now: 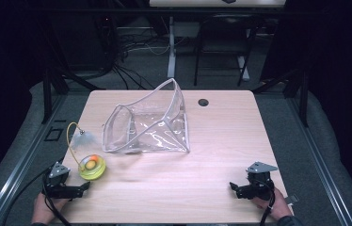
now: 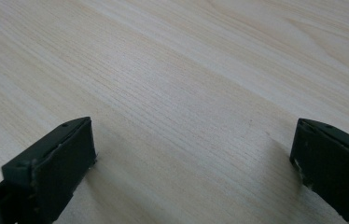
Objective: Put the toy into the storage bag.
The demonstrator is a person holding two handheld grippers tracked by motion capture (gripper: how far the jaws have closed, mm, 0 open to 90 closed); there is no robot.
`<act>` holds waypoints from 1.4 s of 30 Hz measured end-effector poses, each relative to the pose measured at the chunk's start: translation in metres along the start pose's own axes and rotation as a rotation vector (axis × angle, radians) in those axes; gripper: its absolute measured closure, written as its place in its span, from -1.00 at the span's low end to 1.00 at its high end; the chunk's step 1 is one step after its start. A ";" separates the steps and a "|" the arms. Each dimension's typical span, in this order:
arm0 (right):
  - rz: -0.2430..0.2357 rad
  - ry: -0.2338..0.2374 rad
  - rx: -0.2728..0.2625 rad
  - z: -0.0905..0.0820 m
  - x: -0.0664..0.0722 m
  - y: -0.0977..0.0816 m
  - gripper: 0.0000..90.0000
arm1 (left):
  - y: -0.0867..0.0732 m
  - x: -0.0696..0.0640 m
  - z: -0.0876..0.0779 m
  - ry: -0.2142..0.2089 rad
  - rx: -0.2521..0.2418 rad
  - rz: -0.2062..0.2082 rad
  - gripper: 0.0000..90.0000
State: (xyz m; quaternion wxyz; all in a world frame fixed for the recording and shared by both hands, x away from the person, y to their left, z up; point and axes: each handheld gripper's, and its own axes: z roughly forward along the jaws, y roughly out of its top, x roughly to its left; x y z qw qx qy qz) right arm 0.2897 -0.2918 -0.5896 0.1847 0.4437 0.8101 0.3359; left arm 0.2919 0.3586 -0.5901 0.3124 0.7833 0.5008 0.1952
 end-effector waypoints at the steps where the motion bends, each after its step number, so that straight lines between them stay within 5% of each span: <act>1: 0.000 0.000 0.000 0.000 0.000 0.000 -1.00 | 0.000 0.000 0.000 0.001 0.000 -0.001 -1.00; 7: 0.000 0.000 0.000 0.000 0.000 0.000 -1.00 | 0.002 0.000 0.000 -0.001 0.020 -0.001 -1.00; 10: -0.001 0.000 0.000 0.000 0.000 0.000 -1.00 | 0.009 0.000 -0.004 0.027 0.091 0.053 -1.00; 13: -0.001 0.004 0.000 0.000 0.000 0.000 -1.00 | 0.011 0.001 -0.007 0.009 0.118 0.039 -1.00; 18: -0.002 0.006 0.000 0.000 0.000 0.000 -1.00 | 0.017 0.002 -0.017 0.002 0.112 0.005 -1.00; 24: -0.002 0.007 0.000 0.000 0.000 0.000 -1.00 | 0.029 -0.001 -0.033 0.020 0.083 0.025 -1.00; 29: -0.003 0.006 0.000 0.000 0.000 0.000 -1.00 | 0.037 0.000 -0.041 0.008 0.071 0.002 -1.00; 42: -0.006 -0.001 0.000 0.000 0.000 0.000 -1.00 | 0.057 -0.006 -0.049 -0.022 0.139 -0.023 -1.00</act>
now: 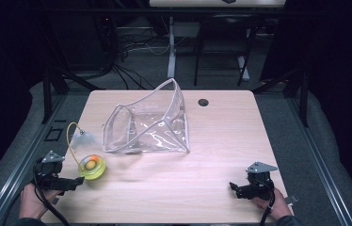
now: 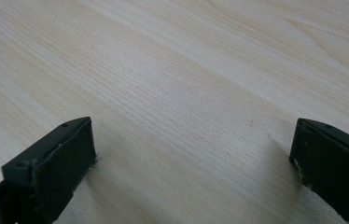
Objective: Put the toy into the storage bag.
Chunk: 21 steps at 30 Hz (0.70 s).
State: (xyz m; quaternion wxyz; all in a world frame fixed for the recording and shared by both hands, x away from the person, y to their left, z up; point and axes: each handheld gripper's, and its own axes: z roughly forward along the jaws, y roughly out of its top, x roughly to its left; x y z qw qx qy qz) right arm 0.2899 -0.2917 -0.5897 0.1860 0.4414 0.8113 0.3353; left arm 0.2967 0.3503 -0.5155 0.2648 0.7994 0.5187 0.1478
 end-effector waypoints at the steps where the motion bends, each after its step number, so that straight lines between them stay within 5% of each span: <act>1: 0.000 0.000 0.000 0.000 0.000 0.000 -1.00 | 0.003 0.001 -0.003 -0.007 0.002 -0.003 -1.00; 6: 0.003 0.003 -0.003 0.000 0.000 0.000 -1.00 | 0.012 0.003 -0.013 -0.022 -0.013 -0.027 -1.00; 21: 0.000 0.002 -0.002 0.000 0.000 0.000 -1.00 | 0.046 -0.004 -0.026 -0.022 0.010 0.017 -1.00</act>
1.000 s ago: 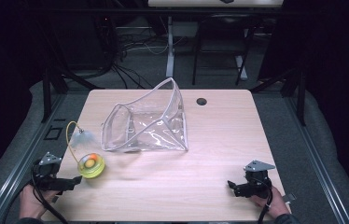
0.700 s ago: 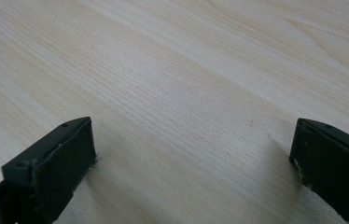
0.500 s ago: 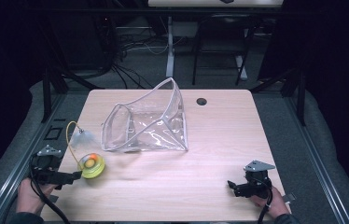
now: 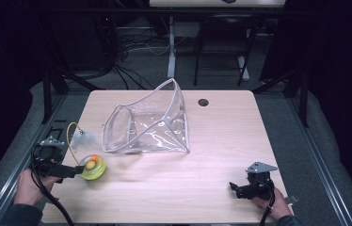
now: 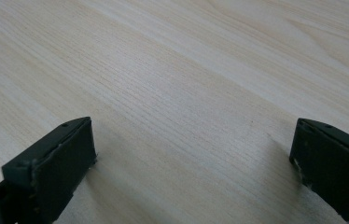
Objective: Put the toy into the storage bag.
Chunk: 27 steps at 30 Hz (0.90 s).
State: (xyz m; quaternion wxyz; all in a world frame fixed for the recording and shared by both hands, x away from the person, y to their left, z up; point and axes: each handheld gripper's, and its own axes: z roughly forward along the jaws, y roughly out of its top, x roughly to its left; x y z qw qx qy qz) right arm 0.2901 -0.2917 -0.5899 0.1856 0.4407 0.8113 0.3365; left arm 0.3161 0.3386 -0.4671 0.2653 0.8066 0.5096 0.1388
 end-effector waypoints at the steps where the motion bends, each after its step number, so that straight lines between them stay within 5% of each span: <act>1: 0.000 0.000 0.000 0.000 0.000 0.000 -1.00 | 0.002 0.000 -0.001 -0.003 0.000 0.003 -1.00; 11: 0.001 0.000 0.001 0.000 0.000 0.000 -1.00 | 0.027 -0.002 -0.019 -0.005 0.018 0.032 -0.98; 18: 0.001 -0.002 0.001 0.000 0.000 0.000 -1.00 | 0.042 -0.006 -0.031 0.006 0.027 0.067 -0.30; 27: 0.001 -0.001 0.001 0.000 0.000 0.000 -1.00 | 0.056 -0.003 -0.039 0.024 0.058 0.057 0.08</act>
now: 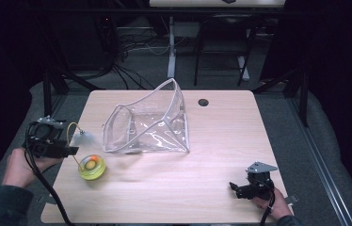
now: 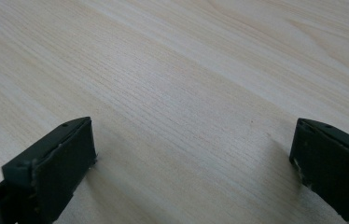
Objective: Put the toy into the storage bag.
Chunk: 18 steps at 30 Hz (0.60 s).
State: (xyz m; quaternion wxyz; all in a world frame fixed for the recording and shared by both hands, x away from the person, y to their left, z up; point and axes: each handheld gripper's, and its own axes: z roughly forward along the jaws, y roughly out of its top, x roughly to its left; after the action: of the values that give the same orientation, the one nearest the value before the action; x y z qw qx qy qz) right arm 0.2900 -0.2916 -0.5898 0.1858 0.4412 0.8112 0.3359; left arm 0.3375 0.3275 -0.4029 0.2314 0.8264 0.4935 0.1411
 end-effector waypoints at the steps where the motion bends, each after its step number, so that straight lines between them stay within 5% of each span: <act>1: 0.000 0.000 0.000 0.000 0.000 0.000 -1.00 | 0.001 0.001 -0.001 -0.003 0.005 -0.007 0.10; 18: 0.001 0.000 0.004 0.000 0.000 0.000 -1.00 | 0.007 0.001 -0.001 -0.013 0.071 -0.013 0.73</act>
State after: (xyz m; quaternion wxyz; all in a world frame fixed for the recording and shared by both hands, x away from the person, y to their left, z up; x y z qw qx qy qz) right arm 0.2898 -0.2916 -0.5895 0.1848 0.4421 0.8114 0.3346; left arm 0.3427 0.3257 -0.3985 0.2061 0.8319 0.5018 0.1165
